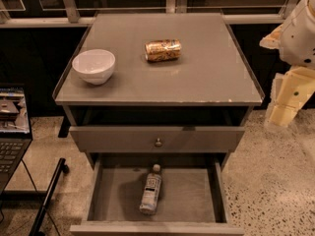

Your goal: Pick blue plastic bottle from middle drawer and place on counter

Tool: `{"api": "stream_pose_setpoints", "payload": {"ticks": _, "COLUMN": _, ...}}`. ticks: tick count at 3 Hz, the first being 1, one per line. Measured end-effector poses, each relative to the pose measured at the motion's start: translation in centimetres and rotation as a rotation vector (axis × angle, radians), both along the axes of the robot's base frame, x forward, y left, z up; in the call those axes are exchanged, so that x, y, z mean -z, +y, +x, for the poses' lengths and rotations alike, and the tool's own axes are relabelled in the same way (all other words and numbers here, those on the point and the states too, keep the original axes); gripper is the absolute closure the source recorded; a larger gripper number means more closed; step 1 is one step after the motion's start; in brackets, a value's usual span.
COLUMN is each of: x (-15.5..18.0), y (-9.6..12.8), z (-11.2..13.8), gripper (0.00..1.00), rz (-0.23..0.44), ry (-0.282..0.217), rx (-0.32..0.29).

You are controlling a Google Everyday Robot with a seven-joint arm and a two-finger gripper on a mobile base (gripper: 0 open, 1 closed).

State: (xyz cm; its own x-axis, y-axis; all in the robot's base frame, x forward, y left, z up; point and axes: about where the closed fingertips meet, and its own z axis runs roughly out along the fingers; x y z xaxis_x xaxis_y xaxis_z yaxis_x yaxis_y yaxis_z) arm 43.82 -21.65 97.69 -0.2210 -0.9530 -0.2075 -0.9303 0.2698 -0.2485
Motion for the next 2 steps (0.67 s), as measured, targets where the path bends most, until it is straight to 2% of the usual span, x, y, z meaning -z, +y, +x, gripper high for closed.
{"api": "stream_pose_setpoints", "payload": {"ticks": 1, "x": -0.1, "y": 0.1, "z": 0.0, "gripper": 0.0, "rz": 0.009, "ry": -0.01, "rx": 0.009}}
{"api": "stream_pose_setpoints", "payload": {"ticks": 2, "x": 1.4, "y": 0.3, "z": -0.1, "gripper": 0.0, "rz": 0.071, "ry": -0.009, "rx": 0.103}}
